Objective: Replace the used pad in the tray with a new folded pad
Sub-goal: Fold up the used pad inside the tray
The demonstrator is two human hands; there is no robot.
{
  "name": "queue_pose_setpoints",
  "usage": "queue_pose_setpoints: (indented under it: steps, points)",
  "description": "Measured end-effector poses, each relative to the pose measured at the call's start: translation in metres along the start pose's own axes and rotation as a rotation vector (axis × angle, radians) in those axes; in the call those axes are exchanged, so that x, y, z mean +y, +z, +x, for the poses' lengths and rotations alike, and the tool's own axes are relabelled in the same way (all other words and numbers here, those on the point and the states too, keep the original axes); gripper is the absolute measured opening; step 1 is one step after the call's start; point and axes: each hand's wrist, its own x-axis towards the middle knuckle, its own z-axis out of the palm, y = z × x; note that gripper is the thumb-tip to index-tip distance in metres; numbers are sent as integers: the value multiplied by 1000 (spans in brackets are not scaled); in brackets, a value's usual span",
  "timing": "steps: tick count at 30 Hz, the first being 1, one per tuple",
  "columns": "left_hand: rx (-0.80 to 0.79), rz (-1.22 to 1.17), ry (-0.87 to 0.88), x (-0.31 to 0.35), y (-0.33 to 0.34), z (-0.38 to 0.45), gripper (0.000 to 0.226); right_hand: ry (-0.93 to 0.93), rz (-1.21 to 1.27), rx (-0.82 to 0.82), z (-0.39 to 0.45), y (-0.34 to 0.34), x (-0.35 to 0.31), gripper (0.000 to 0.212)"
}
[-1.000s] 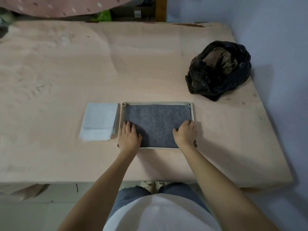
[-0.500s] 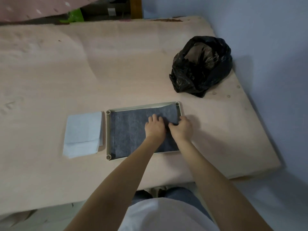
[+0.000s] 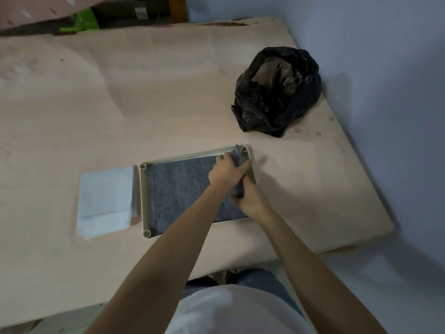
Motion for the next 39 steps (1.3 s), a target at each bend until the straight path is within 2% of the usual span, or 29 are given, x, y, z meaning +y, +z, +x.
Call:
queue_pose_setpoints:
  steps: [2,5,10,14,19,22,30,33,36,39]
  points:
    - [-3,49,-12,0,-2,4,42,-10,-51,7,-5,6,-4,48]
    - [28,-93,-5,-11,-9,7,13,-13,-172,86,-13,15,-13,40]
    - [110,-220,39,-44,-27,-1,33,-197,-299,138,-29,38,-23,50]
    - [150,-320,-9,-70,-37,-8,13,-323,-325,59,-33,58,-25,59]
    - [206,-357,-91,-94,-41,-14,24,-461,-393,11,-35,72,-25,68]
    - [233,-314,-115,-101,-40,-12,35,-485,-392,-33,-36,78,-23,72]
    - [273,-169,-121,-107,-33,-6,45,-542,-382,-9,-39,75,-16,51]
    - [317,-124,-106,-108,-29,-8,45,-516,-341,2,-37,69,-12,51]
    - [342,-116,-69,-109,-24,-13,48,-427,-322,108,-23,58,-16,52]
    - [364,-119,-28,-108,-18,-17,52,-448,-430,105,0,48,-24,56]
